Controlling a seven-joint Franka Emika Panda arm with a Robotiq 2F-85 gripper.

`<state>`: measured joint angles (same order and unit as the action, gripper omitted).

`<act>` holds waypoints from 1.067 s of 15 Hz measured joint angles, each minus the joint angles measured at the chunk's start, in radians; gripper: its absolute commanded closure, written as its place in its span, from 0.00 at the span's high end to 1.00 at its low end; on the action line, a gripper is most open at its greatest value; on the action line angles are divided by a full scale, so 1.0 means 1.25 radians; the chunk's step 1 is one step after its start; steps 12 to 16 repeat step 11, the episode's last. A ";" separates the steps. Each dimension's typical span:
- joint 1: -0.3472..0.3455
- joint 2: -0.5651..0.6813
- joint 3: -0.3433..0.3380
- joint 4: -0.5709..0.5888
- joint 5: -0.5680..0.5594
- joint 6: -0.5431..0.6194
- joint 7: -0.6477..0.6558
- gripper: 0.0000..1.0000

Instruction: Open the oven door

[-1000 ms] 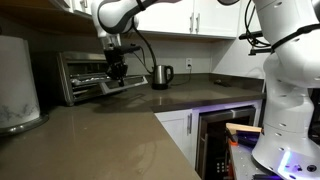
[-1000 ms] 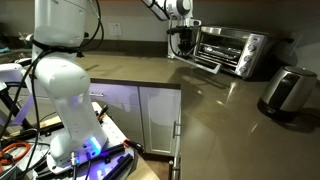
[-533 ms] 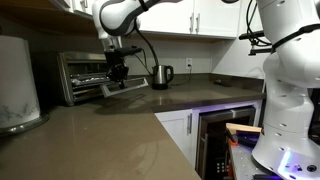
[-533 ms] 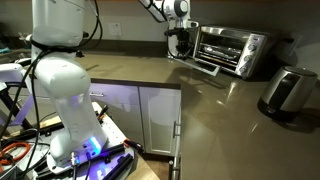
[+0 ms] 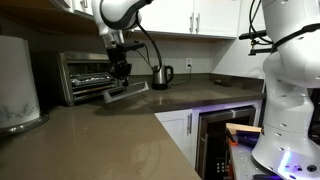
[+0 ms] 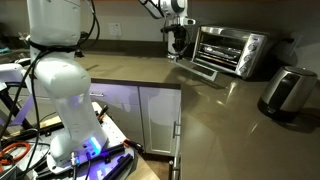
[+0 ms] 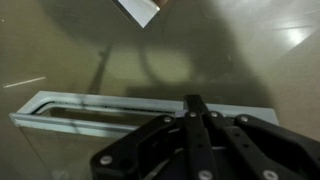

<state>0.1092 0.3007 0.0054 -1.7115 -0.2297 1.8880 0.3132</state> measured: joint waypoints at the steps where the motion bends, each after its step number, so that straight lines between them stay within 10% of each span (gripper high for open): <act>1: 0.000 -0.004 0.002 -0.001 0.000 -0.004 0.005 0.00; 16: 0.032 -0.091 0.005 -0.030 -0.094 0.017 0.122 0.00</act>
